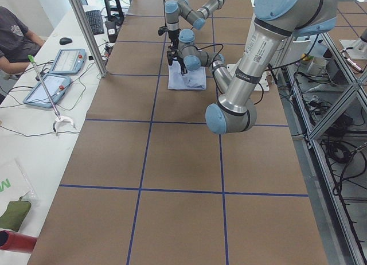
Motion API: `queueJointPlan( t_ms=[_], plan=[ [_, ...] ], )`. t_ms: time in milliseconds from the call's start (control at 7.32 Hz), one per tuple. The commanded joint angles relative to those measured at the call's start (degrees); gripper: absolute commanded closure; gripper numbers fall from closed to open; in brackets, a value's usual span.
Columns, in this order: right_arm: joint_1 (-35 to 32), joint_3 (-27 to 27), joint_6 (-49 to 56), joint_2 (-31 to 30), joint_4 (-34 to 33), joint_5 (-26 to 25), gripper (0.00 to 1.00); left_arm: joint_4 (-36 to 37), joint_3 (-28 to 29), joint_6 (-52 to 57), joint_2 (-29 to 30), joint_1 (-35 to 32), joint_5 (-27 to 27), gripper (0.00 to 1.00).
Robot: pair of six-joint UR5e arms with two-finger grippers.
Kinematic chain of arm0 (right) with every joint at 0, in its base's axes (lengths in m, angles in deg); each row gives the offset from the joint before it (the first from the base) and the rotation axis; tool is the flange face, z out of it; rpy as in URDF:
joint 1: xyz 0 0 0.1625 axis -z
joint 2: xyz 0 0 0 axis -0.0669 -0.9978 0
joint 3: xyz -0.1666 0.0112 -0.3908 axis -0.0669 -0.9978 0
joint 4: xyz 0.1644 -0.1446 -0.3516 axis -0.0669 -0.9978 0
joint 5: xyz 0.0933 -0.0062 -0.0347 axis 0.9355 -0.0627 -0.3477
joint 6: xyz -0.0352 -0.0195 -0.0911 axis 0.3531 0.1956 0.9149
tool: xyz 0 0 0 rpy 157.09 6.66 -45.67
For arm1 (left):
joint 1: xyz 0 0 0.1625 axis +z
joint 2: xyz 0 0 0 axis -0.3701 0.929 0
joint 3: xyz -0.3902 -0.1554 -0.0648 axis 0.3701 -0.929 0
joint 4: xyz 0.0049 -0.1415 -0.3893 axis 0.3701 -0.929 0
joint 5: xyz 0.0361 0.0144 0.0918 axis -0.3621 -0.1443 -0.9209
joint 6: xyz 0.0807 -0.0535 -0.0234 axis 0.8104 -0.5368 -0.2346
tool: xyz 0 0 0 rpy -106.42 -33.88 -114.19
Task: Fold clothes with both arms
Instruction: 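Carry the edge with both grippers over the shirt away from the robot, then lay the edge on the far side and open both grippers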
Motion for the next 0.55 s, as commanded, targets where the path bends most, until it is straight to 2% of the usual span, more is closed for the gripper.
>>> queueJointPlan(
  t_ms=[0,410],
  plan=[
    [-1.3,0.0,1.3,-0.4,2.9,0.1,0.00,-0.5,0.1,-0.1,0.1,-2.6,-0.2,0.01],
    [-2.5,0.7,4.1,-0.2,4.5,1.2,0.00,-0.1,1.1,0.6,-0.3,-7.2,0.0,0.01]
  ],
)
